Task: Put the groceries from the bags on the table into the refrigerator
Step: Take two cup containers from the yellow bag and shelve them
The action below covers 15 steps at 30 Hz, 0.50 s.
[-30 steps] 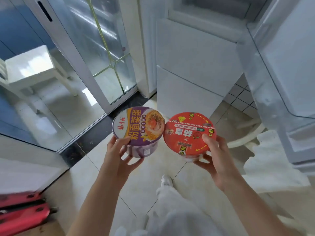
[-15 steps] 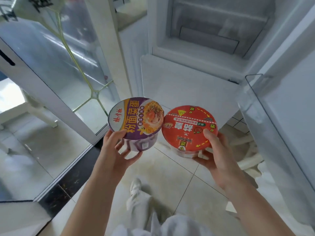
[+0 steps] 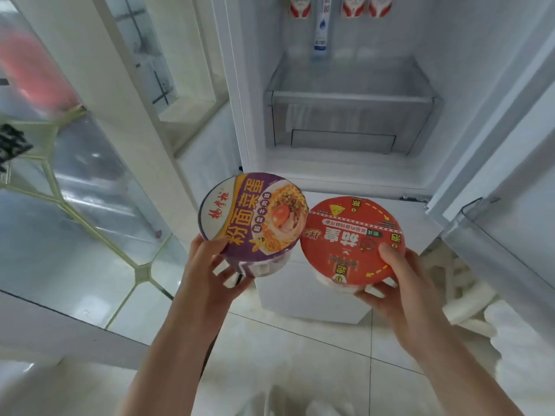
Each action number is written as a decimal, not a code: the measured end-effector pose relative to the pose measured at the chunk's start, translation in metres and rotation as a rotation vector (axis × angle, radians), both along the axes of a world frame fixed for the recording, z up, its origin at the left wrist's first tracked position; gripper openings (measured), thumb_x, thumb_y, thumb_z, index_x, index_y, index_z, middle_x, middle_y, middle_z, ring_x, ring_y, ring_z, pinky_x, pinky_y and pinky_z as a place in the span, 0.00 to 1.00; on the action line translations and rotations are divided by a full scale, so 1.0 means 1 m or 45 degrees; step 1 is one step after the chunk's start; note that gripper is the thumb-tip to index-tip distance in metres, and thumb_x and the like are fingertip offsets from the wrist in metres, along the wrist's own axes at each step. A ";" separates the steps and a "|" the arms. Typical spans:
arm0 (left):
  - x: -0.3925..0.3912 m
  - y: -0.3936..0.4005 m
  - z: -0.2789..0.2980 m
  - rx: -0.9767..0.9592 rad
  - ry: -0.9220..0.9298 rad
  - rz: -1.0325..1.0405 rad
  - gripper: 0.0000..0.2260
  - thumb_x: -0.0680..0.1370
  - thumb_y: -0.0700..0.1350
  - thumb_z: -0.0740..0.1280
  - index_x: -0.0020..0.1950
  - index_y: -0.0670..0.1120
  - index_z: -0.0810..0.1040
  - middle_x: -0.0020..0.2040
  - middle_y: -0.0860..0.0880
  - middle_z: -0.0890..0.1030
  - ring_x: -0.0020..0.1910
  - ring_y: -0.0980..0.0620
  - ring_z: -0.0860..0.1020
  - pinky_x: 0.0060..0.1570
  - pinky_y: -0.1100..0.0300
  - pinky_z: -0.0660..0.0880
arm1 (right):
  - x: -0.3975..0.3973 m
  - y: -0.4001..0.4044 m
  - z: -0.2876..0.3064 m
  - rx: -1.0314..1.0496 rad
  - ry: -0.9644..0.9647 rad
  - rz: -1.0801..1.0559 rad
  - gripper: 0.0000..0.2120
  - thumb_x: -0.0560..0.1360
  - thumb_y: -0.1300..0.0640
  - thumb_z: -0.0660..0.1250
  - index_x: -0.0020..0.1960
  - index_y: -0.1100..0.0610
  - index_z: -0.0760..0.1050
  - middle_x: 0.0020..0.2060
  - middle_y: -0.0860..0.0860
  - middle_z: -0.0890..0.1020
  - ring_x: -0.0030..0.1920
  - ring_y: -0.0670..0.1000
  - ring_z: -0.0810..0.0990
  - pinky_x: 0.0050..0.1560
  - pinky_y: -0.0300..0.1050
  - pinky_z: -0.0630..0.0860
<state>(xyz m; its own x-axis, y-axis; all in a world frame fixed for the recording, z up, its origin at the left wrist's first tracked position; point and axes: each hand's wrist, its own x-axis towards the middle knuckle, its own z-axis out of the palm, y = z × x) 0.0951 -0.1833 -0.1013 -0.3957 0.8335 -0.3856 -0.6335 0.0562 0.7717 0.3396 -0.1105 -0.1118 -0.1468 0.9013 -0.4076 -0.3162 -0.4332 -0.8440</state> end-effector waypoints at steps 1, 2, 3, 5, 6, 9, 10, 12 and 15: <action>-0.007 0.008 0.003 0.019 0.002 -0.010 0.22 0.63 0.46 0.72 0.56 0.50 0.75 0.51 0.46 0.78 0.50 0.47 0.78 0.55 0.45 0.76 | -0.006 0.003 0.003 0.006 0.019 -0.025 0.30 0.64 0.47 0.71 0.64 0.52 0.70 0.56 0.54 0.79 0.56 0.57 0.80 0.46 0.54 0.80; -0.012 0.015 0.006 0.038 0.000 -0.014 0.19 0.66 0.46 0.72 0.55 0.50 0.75 0.50 0.46 0.78 0.50 0.47 0.78 0.55 0.45 0.76 | -0.011 0.006 0.007 0.012 0.034 -0.047 0.30 0.64 0.48 0.71 0.65 0.52 0.70 0.56 0.54 0.79 0.55 0.57 0.80 0.44 0.53 0.80; -0.016 0.021 0.010 0.054 -0.005 -0.024 0.17 0.67 0.46 0.71 0.55 0.50 0.75 0.50 0.46 0.78 0.50 0.47 0.78 0.56 0.44 0.76 | -0.015 0.009 0.012 0.019 0.045 -0.070 0.30 0.65 0.48 0.71 0.65 0.52 0.70 0.55 0.54 0.79 0.55 0.57 0.80 0.43 0.52 0.80; -0.025 0.036 0.020 0.079 -0.013 -0.063 0.16 0.67 0.48 0.70 0.55 0.50 0.75 0.49 0.47 0.79 0.50 0.48 0.79 0.57 0.43 0.76 | -0.022 0.018 0.022 0.050 0.065 -0.110 0.28 0.66 0.48 0.70 0.64 0.52 0.70 0.55 0.54 0.80 0.54 0.56 0.81 0.43 0.52 0.81; -0.028 0.044 0.027 0.095 -0.018 -0.076 0.15 0.67 0.48 0.70 0.53 0.50 0.76 0.48 0.47 0.79 0.49 0.48 0.79 0.57 0.43 0.76 | -0.025 0.024 0.028 0.075 0.074 -0.125 0.26 0.66 0.48 0.70 0.63 0.51 0.71 0.55 0.54 0.80 0.54 0.56 0.81 0.44 0.53 0.81; -0.033 0.070 0.046 0.171 -0.033 -0.101 0.11 0.68 0.50 0.71 0.47 0.50 0.76 0.49 0.47 0.79 0.49 0.47 0.79 0.56 0.43 0.77 | -0.030 0.043 0.049 0.151 0.109 -0.160 0.27 0.66 0.48 0.71 0.63 0.50 0.71 0.55 0.53 0.81 0.53 0.56 0.83 0.46 0.55 0.81; -0.034 0.078 0.052 0.195 -0.037 -0.110 0.11 0.68 0.50 0.71 0.47 0.50 0.77 0.50 0.46 0.79 0.51 0.47 0.79 0.56 0.43 0.76 | -0.030 0.050 0.056 0.176 0.115 -0.172 0.28 0.65 0.48 0.71 0.64 0.50 0.70 0.55 0.54 0.81 0.53 0.56 0.83 0.46 0.55 0.81; -0.035 0.095 0.064 0.236 -0.052 -0.124 0.12 0.68 0.51 0.72 0.49 0.50 0.79 0.51 0.45 0.78 0.53 0.45 0.78 0.55 0.44 0.77 | -0.032 0.064 0.072 0.232 0.123 -0.187 0.29 0.66 0.49 0.73 0.64 0.51 0.70 0.55 0.53 0.81 0.53 0.56 0.83 0.46 0.55 0.82; -0.037 0.119 0.087 0.268 -0.081 -0.094 0.15 0.67 0.52 0.71 0.52 0.49 0.79 0.53 0.44 0.75 0.54 0.45 0.75 0.53 0.45 0.78 | -0.033 0.083 0.094 0.319 0.135 -0.187 0.29 0.65 0.47 0.73 0.64 0.51 0.70 0.54 0.52 0.82 0.51 0.54 0.84 0.43 0.52 0.81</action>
